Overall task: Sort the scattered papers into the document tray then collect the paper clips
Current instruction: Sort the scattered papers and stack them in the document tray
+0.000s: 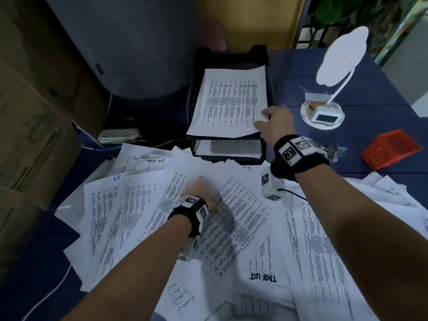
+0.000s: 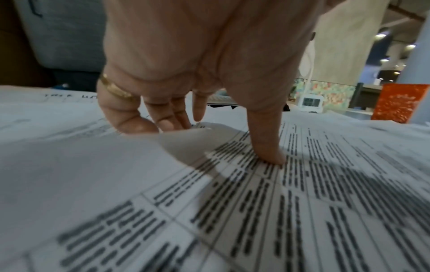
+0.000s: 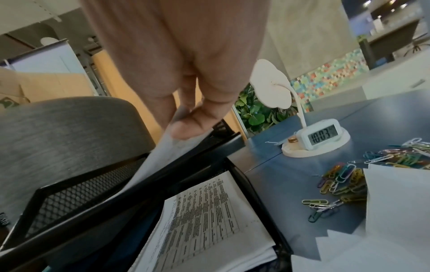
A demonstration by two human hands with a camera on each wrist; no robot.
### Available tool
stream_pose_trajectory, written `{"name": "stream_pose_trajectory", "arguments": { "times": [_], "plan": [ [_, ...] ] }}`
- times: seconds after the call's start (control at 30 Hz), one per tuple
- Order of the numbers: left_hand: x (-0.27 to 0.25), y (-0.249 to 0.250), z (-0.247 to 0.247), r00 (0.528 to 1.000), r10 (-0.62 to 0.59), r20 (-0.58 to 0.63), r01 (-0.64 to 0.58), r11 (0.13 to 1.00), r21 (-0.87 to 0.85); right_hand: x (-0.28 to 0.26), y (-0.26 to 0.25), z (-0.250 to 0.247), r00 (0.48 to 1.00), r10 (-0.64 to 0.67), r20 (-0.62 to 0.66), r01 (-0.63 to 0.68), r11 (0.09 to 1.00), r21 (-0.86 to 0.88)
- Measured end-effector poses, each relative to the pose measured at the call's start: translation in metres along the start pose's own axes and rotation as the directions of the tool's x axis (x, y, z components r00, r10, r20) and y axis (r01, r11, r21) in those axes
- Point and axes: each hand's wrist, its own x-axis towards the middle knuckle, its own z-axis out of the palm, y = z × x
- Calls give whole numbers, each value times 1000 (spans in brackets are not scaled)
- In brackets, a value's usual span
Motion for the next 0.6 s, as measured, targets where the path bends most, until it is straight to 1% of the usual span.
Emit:
{"name": "stream_pose_trajectory", "arguments": {
  "times": [0.03,0.1,0.17,0.23,0.3,0.37,0.43,0.5,0.57,0.6],
  "plan": [
    [-2,-1,-2,1000,21,19,-20,997,-71,-1,2,0,1000,-21,10,22,999,-39],
    [-7,-2,-10,995,94,41,-88,989,-118,-3,6,-1,998,-50,32,53,992,-114],
    [-16,-2,-24,986,163,44,-152,970,-189,-3,11,-3,998,-60,10,61,990,-128],
    [-26,-5,-44,971,237,22,-223,939,-262,-3,15,-6,996,-90,4,90,991,-102],
    [-35,-11,-69,957,289,-9,-276,901,-335,-5,21,-11,999,-43,26,43,999,7],
    [-41,-17,-96,951,307,-31,-280,816,-506,-4,30,-12,998,38,48,-45,987,157],
    [-44,-21,-119,939,320,-128,-322,682,-657,-5,34,-12,990,134,53,-144,928,343],
    [-47,-21,-138,924,288,-250,-374,558,-741,-8,34,-14,977,199,73,-209,850,483],
    [-45,-16,-152,907,239,-346,-419,459,-783,-13,31,-20,968,225,111,-247,781,573],
    [-43,-12,-158,900,203,-385,-436,413,-800,-15,29,-23,963,230,137,-266,766,586]
  ]
}}
